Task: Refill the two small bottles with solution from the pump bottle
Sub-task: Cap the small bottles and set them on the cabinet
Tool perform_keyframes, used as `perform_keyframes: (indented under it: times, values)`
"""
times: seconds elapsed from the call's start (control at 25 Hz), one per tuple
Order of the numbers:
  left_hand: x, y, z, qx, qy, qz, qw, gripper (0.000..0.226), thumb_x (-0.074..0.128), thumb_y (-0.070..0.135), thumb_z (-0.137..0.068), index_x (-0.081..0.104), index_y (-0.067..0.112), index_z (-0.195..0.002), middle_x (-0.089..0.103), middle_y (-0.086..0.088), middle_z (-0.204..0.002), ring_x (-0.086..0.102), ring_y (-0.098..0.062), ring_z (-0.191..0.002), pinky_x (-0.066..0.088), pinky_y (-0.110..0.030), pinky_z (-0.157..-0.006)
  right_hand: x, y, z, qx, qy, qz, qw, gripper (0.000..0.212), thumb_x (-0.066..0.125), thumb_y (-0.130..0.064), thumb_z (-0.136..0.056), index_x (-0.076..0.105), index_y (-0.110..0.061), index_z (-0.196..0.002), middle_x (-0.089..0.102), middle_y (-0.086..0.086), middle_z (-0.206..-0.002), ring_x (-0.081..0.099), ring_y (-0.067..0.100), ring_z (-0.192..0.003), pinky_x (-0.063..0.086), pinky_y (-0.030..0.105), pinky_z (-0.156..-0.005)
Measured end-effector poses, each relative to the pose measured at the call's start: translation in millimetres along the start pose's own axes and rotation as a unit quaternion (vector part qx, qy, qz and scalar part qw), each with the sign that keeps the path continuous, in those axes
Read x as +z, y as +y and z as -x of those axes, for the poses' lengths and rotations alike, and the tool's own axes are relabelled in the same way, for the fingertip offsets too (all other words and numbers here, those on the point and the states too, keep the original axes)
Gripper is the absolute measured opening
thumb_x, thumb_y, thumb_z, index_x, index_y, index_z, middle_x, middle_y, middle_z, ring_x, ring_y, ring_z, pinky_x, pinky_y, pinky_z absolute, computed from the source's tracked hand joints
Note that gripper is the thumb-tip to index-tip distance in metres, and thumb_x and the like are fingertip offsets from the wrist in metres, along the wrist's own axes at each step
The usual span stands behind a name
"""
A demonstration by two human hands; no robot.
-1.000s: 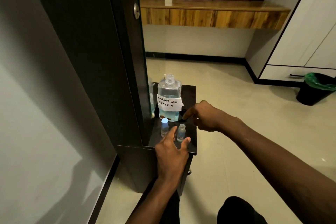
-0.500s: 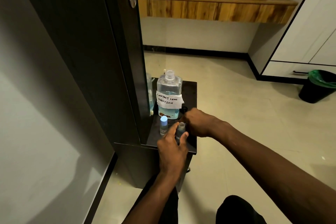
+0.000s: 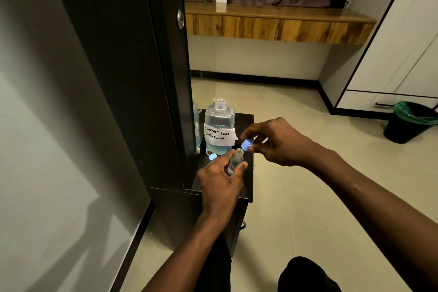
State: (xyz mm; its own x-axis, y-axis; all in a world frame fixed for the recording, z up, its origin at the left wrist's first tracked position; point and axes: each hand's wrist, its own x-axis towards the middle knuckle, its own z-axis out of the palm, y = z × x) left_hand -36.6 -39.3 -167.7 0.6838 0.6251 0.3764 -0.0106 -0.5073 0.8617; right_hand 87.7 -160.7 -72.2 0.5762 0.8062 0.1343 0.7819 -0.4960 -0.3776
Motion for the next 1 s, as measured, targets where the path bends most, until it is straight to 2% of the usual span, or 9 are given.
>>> perform_keyframes:
  times: [0.12, 0.2, 0.36, 0.48, 0.64, 0.72, 0.84, 0.92, 1.0]
  values:
    - [-6.1, 12.6, 3.3, 0.01, -0.005, 0.005, 1.0, 0.045, 0.088, 0.027, -0.08, 0.075, 0.015, -0.122, 0.071, 0.012, -0.1, 0.062, 0.012, -0.078, 0.047, 0.003, -0.074, -12.0, -16.0, 6.1, -0.039, 0.018, -0.003, 0.999, 0.027, 0.073, -0.013, -0.09, 0.077, -0.018, -0.116, 0.08, -0.002, -0.104, 0.075, 0.014, -0.084, 0.056, 0.021, -0.079]
    - [-11.9, 17.7, 5.1, 0.013, -0.003, 0.007, 1.0, 0.048, 0.088, 0.028, -0.079, 0.074, 0.015, -0.123, 0.074, 0.01, -0.102, 0.064, 0.009, -0.079, 0.045, 0.004, -0.073, -17.9, -23.1, 9.9, -0.048, 0.031, 0.001, 0.998, 0.029, 0.072, -0.012, -0.09, 0.077, -0.019, -0.118, 0.08, -0.002, -0.107, 0.075, 0.012, -0.086, 0.059, 0.025, -0.08]
    - [-23.4, 23.7, 5.6, 0.019, 0.007, 0.029, 0.999, 0.044, 0.088, 0.028, -0.079, 0.076, 0.018, -0.12, 0.078, 0.006, -0.099, 0.07, 0.001, -0.077, 0.054, -0.005, -0.073, -29.0, -39.6, 16.8, -0.052, 0.02, -0.012, 0.998, 0.034, 0.071, -0.006, -0.09, 0.076, -0.021, -0.12, 0.078, -0.005, -0.111, 0.072, 0.007, -0.09, 0.06, 0.022, -0.085]
    - [-26.7, 26.8, 5.6, 0.034, -0.002, 0.034, 0.999, 0.036, 0.086, 0.028, -0.082, 0.078, 0.02, -0.115, 0.078, 0.008, -0.092, 0.071, 0.0, -0.075, 0.061, -0.02, -0.071, -28.5, -51.5, 17.6, -0.068, -0.002, 0.004, 0.998, 0.037, 0.069, -0.004, -0.09, 0.075, -0.021, -0.122, 0.078, -0.004, -0.112, 0.073, 0.012, -0.095, 0.061, 0.03, -0.085]
    - [-31.1, 30.2, 7.3, 0.033, 0.0, 0.038, 0.999, 0.033, 0.086, 0.027, -0.081, 0.079, 0.02, -0.112, 0.071, 0.017, -0.085, 0.067, 0.008, -0.07, 0.053, -0.005, -0.066, -26.9, -57.1, 14.7, -0.069, -0.012, 0.025, 0.997, 0.036, 0.07, -0.008, -0.09, 0.075, -0.022, -0.122, 0.078, -0.002, -0.11, 0.072, 0.013, -0.092, 0.061, 0.036, -0.084]
    - [-32.8, 30.0, 8.3, 0.029, 0.002, 0.038, 0.999, 0.033, 0.087, 0.027, -0.08, 0.079, 0.022, -0.112, 0.073, 0.016, -0.084, 0.067, 0.007, -0.068, 0.05, -0.003, -0.062, -25.9, -57.2, 15.3, -0.072, -0.004, 0.03, 0.997, 0.031, 0.072, -0.014, -0.09, 0.076, -0.02, -0.121, 0.078, -0.002, -0.108, 0.072, 0.013, -0.091, 0.061, 0.035, -0.083]
    - [-33.8, 28.0, 9.3, 0.021, 0.008, 0.036, 0.999, 0.034, 0.088, 0.028, -0.078, 0.08, 0.024, -0.111, 0.078, 0.011, -0.087, 0.069, 0.004, -0.071, 0.056, -0.01, -0.066, -21.2, -58.0, 15.5, -0.075, 0.019, 0.063, 0.995, 0.023, 0.075, -0.034, -0.09, 0.08, -0.019, -0.106, 0.08, -0.001, -0.091, 0.072, 0.015, -0.078, 0.059, 0.038, -0.076]
    - [-34.2, 26.4, 9.7, 0.019, 0.004, 0.025, 0.999, 0.035, 0.089, 0.03, -0.077, 0.08, 0.024, -0.111, 0.078, 0.01, -0.092, 0.071, 0.002, -0.075, 0.056, -0.009, -0.067, -17.6, -58.2, 13.5, -0.051, 0.034, 0.088, 0.994, 0.036, 0.07, -0.055, -0.089, 0.08, -0.02, -0.087, 0.076, -0.001, -0.075, 0.067, 0.015, -0.064, 0.056, 0.036, -0.064]
    - [-35.4, 27.9, 10.4, 0.018, 0.003, 0.006, 1.0, 0.033, 0.089, 0.032, -0.078, 0.08, 0.022, -0.108, 0.077, 0.011, -0.091, 0.067, 0.007, -0.071, 0.05, -0.001, -0.063, -18.6, -58.8, 13.2, -0.036, 0.035, 0.089, 0.995, 0.057, 0.054, -0.071, -0.09, 0.077, -0.021, -0.076, 0.07, 0.0, -0.063, 0.06, 0.014, -0.053, 0.05, 0.031, -0.052]
